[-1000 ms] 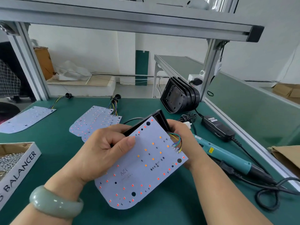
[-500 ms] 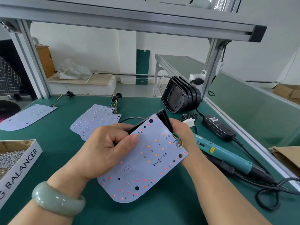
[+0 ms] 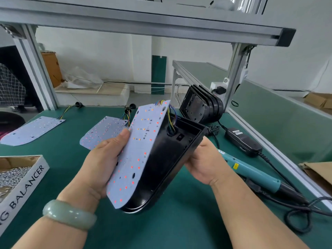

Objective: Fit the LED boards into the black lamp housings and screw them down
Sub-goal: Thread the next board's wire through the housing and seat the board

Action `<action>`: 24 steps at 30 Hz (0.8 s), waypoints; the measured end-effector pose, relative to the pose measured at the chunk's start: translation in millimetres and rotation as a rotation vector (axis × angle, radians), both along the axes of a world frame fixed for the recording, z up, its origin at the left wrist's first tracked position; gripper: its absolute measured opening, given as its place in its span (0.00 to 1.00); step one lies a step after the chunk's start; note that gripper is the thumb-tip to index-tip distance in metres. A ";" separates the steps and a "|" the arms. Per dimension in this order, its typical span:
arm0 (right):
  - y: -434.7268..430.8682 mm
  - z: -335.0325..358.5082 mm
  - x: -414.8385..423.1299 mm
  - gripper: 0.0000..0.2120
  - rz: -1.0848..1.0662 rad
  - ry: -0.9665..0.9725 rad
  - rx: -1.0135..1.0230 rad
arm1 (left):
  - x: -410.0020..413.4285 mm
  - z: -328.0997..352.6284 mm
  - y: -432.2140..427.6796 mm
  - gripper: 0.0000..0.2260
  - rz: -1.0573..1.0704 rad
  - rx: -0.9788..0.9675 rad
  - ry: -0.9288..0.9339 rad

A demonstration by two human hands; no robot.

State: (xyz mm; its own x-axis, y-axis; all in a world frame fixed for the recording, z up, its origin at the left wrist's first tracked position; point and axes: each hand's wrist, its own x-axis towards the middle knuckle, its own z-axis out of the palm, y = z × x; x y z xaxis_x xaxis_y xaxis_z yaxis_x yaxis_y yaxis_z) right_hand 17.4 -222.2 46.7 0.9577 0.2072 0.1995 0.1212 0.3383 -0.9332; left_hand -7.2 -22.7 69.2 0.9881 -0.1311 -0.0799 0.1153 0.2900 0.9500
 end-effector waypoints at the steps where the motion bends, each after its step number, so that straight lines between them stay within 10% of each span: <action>1: -2.0 0.1 1.5 0.09 -0.041 -0.015 -0.037 | 0.3 0.6 0.9 0.18 -0.008 -0.025 0.019; 14: 6.6 -4.6 5.7 0.08 -0.124 -0.011 0.093 | 1.4 0.4 -1.2 0.19 -0.057 -0.199 0.082; 24: 20.6 2.7 5.2 0.08 -0.368 -0.027 -0.283 | 5.2 -3.4 -6.8 0.18 0.003 -0.030 -0.044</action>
State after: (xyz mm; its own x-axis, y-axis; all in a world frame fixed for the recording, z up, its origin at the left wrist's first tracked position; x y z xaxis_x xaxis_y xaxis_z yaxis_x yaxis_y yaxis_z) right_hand 22.6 -201.7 49.4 0.9730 -0.0960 0.2100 0.2110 0.0002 -0.9775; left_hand -2.0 -29.5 65.7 0.9911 -0.1294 -0.0322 0.0723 0.3183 0.9452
